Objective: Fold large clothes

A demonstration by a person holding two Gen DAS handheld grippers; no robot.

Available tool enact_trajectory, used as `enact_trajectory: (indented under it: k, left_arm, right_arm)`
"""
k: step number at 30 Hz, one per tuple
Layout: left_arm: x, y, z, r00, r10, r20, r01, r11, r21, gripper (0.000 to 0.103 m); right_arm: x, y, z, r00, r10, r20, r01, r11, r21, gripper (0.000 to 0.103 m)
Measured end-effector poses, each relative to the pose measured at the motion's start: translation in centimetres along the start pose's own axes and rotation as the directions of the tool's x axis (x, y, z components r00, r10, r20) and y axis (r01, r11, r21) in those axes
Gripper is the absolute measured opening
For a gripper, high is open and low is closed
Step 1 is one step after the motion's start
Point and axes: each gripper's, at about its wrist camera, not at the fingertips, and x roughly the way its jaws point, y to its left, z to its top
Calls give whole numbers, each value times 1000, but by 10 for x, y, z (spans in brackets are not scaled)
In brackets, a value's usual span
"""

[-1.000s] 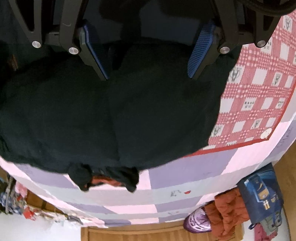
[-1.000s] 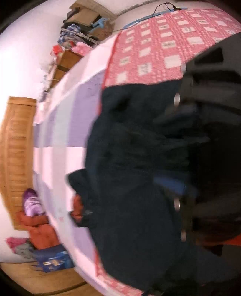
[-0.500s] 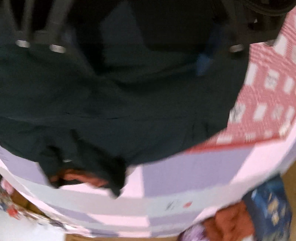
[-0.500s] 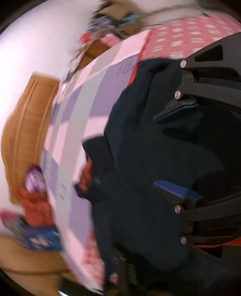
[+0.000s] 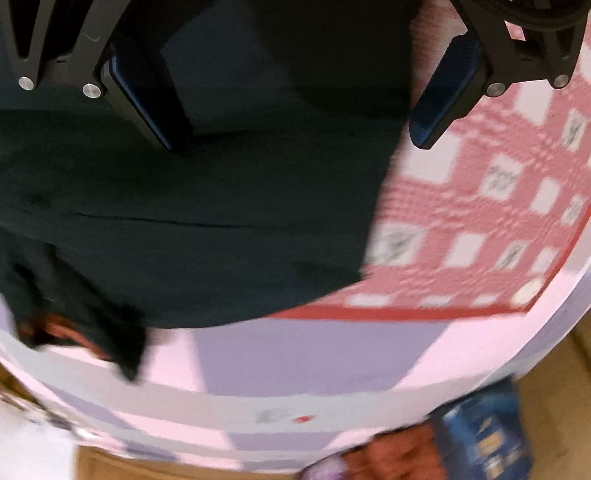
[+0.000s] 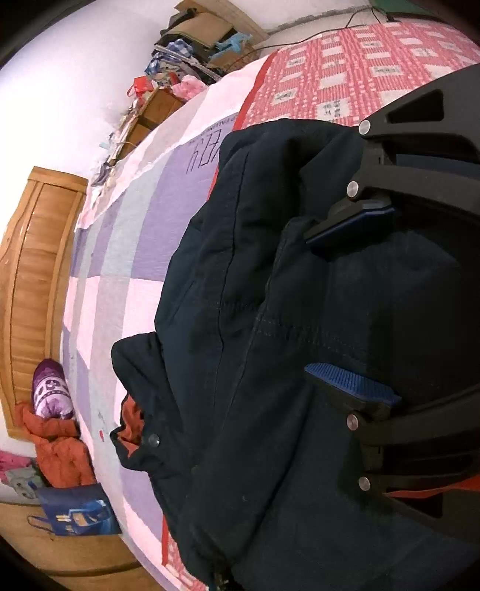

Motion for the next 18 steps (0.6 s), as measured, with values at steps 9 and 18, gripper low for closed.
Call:
enact_trajectory:
  k: [9,18]
  left_arm:
    - [2,13,9,996,75,-53,-72,996,60,99]
    - [-76,-58,-10,958,-271,96,247,947,207,98]
  right_arm:
    - [19,-2,23,996,18,-87,-20,999,-30,67]
    - [-56,44,25,996,13,90,-10,999,-38,69]
